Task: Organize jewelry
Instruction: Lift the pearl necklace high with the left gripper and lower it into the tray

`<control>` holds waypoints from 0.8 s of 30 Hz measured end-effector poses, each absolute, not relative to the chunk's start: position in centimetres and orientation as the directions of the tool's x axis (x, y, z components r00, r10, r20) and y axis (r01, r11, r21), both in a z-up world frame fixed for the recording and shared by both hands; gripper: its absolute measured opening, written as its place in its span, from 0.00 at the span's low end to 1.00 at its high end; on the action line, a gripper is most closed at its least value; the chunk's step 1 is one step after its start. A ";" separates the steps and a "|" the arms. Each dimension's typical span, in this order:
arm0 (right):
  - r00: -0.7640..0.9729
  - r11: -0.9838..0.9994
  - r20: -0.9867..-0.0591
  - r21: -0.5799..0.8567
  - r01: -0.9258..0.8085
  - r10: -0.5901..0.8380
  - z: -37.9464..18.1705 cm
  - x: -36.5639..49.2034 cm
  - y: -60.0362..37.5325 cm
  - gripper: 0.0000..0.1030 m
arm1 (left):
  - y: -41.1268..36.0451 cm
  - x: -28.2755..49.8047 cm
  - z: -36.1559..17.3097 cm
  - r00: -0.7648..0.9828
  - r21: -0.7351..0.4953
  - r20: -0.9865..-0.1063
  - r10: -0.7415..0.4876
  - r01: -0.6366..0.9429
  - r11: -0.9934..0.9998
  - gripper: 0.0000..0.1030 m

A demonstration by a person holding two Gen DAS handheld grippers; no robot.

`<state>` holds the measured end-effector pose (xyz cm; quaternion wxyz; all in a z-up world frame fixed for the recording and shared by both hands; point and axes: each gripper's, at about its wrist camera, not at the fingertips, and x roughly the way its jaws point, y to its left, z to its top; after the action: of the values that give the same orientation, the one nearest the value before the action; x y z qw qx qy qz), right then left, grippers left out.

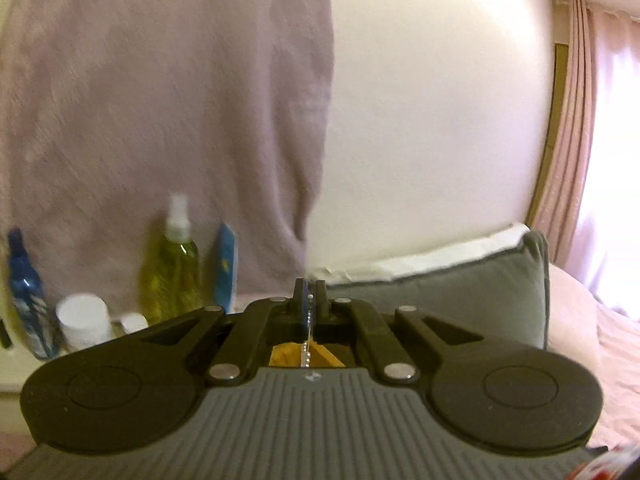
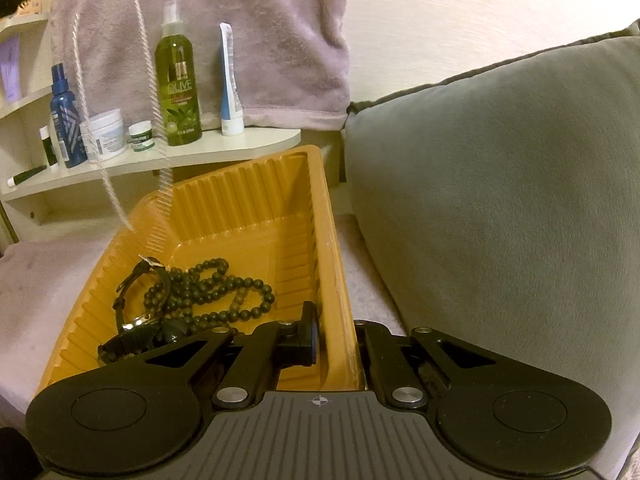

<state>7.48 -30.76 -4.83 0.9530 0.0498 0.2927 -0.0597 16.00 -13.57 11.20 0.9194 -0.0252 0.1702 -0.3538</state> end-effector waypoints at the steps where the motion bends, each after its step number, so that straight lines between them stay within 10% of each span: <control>1: 0.822 0.988 -0.564 0.061 0.143 -0.084 -4.8 7.5 -30.8 0.04 | -13.8 16.1 10.6 0.682 -0.171 -0.312 -0.661 0.644 0.745 0.01; 24: 0.822 0.988 -0.563 0.061 0.144 -0.085 -4.9 7.4 -30.8 0.05 | -13.8 17.7 1.0 0.519 -0.252 -0.573 -0.635 0.625 0.739 0.01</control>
<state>7.42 -30.84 -4.89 0.9531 0.0502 0.2923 -0.0600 17.73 -13.78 1.01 0.8714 -0.0073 0.3316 -0.3614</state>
